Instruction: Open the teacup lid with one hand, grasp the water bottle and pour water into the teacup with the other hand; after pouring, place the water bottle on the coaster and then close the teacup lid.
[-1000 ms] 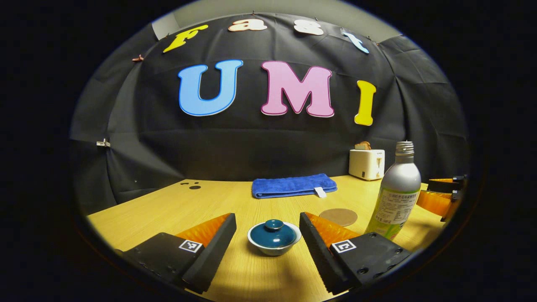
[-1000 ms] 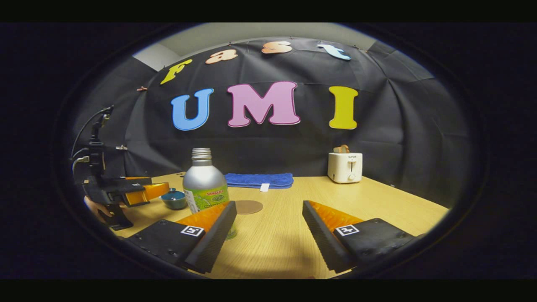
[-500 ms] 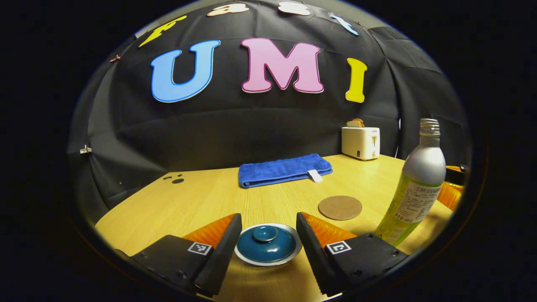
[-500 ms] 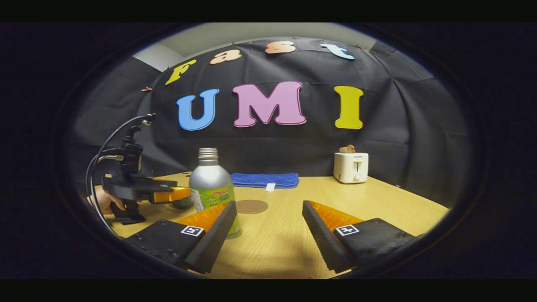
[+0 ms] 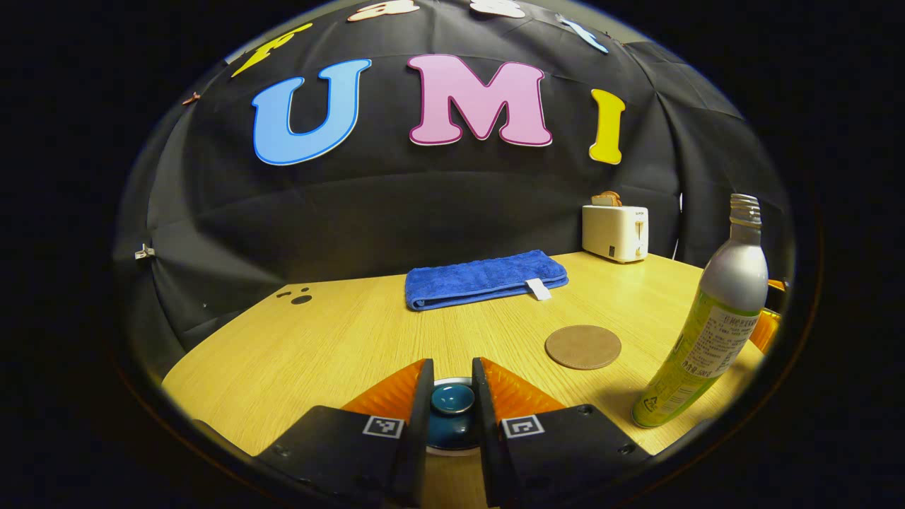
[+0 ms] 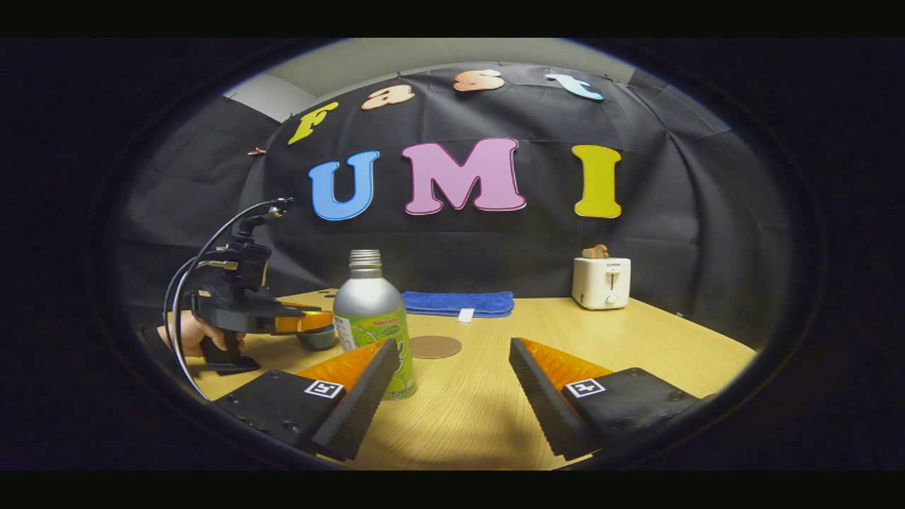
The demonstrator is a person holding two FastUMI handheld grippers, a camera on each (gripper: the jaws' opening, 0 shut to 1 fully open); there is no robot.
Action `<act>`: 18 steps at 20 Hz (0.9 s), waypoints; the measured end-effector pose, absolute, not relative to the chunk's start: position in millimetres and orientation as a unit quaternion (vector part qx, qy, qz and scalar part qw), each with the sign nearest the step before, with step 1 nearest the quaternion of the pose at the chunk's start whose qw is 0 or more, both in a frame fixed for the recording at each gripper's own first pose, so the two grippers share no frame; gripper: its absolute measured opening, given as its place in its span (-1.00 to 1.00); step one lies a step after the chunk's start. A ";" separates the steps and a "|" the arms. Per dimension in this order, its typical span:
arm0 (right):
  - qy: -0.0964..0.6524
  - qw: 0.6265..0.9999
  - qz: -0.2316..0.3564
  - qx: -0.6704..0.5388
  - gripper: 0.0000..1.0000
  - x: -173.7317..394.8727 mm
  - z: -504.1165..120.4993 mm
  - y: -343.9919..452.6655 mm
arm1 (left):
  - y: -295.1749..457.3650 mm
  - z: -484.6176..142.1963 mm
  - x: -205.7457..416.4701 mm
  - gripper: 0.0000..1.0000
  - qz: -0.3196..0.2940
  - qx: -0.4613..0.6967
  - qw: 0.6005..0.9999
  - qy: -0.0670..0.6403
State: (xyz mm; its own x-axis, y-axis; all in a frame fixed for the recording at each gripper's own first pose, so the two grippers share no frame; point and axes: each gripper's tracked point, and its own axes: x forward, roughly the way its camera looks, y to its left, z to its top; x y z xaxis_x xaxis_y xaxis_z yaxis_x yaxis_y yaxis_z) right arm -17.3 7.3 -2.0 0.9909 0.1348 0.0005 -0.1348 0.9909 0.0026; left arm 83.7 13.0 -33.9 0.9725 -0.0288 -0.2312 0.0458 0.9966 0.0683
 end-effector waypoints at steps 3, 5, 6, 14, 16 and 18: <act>0.000 0.998 0.060 0.001 0.95 -23.6 -2.1 3.8 | 15.6 -27.2 81.5 -0.32 -0.015 0.032 0.994 0.100; -0.001 0.998 0.066 0.001 0.96 -30.2 -1.3 10.7 | 18.5 -14.6 75.6 -0.34 -0.009 0.026 0.998 0.062; 0.000 0.997 0.075 0.001 0.96 -33.5 -1.9 18.4 | 20.0 -9.1 70.9 -0.36 -0.006 0.021 0.999 0.043; 0.003 0.996 0.085 0.000 0.95 -21.6 -4.1 61.6 | 43.2 -1.6 28.6 -0.36 -0.014 0.000 1.000 0.001; 0.001 0.996 0.087 0.000 0.95 -14.2 -4.6 73.8 | 57.9 -1.7 19.7 -0.36 -0.009 0.000 1.000 0.000; 0.003 0.996 0.091 0.000 0.95 -4.8 -7.1 83.4 | 66.3 -2.5 13.0 -0.36 -0.010 0.001 1.000 0.000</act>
